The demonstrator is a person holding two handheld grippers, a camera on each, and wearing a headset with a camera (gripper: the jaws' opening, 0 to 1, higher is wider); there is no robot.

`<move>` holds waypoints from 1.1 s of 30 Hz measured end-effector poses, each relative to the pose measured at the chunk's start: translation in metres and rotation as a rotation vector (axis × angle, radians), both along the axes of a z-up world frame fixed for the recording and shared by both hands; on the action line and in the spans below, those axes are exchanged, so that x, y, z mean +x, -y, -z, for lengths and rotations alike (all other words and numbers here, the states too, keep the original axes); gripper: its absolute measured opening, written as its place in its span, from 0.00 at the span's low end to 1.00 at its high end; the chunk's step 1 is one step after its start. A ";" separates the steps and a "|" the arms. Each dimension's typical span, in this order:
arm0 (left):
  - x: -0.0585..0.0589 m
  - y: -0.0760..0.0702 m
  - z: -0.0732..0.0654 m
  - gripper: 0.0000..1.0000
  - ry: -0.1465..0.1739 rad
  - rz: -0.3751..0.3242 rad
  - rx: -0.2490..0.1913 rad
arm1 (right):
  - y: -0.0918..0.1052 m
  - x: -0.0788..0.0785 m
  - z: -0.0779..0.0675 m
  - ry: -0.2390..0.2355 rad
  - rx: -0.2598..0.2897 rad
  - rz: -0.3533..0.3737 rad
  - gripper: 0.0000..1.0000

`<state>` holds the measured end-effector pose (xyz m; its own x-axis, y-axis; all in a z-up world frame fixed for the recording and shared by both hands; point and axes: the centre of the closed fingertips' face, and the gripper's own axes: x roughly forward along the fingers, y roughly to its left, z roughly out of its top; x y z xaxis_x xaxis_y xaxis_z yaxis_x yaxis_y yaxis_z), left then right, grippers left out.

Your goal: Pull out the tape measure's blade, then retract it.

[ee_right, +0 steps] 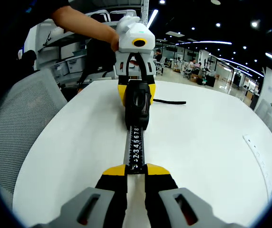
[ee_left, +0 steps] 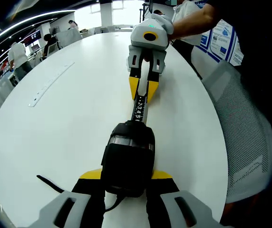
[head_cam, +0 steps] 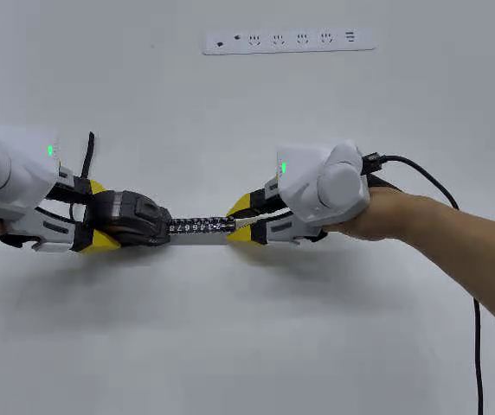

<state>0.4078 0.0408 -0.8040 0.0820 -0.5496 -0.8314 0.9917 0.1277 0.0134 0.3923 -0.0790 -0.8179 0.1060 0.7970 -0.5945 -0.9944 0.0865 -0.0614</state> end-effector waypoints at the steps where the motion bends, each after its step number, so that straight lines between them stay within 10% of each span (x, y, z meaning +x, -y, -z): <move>1: 0.000 0.000 0.000 0.30 0.000 0.000 0.000 | 0.001 0.000 0.000 0.000 0.000 0.000 0.12; 33: 0.001 0.001 -0.001 0.30 -0.003 0.001 -0.002 | 0.034 -0.002 -0.002 -0.006 -0.013 0.000 0.12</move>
<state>0.4086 0.0402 -0.8033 0.0791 -0.5517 -0.8303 0.9918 0.1271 0.0100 0.3899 -0.1134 -0.8158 0.1029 0.7890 -0.6057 -0.9947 0.0860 -0.0569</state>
